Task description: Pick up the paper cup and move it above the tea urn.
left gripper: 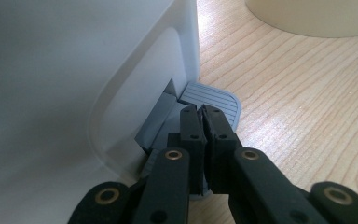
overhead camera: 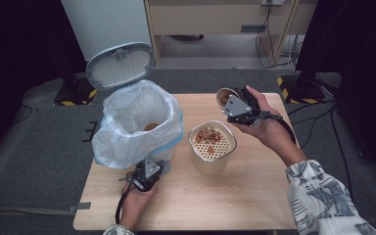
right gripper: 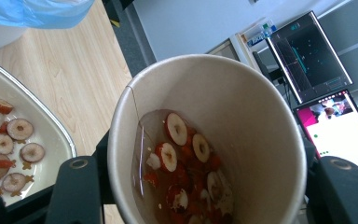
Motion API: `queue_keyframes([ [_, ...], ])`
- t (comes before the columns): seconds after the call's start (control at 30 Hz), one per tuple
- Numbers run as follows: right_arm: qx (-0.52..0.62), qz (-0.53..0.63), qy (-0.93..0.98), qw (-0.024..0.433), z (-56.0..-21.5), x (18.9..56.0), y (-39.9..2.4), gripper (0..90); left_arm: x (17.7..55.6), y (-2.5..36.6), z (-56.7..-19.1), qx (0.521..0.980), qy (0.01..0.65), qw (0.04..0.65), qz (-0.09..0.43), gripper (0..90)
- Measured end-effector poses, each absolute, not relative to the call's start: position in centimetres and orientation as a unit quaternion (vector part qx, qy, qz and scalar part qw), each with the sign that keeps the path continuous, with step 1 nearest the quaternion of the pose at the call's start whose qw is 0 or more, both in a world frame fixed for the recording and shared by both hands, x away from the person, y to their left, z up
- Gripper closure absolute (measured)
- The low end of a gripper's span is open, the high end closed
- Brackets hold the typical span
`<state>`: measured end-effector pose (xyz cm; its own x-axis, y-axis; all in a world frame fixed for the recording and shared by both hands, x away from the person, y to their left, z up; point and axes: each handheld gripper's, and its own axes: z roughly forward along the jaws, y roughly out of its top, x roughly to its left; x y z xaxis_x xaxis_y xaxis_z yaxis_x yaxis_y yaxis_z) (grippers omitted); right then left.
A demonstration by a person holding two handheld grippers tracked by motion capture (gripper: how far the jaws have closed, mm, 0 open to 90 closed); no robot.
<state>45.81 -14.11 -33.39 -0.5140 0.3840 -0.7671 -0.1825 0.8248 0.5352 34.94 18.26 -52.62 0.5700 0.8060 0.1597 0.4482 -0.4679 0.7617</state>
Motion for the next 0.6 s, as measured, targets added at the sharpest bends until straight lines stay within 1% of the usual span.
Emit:
queue_keyframes([
  [0.6,0.046,0.285,0.821,0.492,-33.50,45.49,-13.47,37.1,34.94,18.23,-52.64,0.815,0.385,0.346,0.259,86.5],
])
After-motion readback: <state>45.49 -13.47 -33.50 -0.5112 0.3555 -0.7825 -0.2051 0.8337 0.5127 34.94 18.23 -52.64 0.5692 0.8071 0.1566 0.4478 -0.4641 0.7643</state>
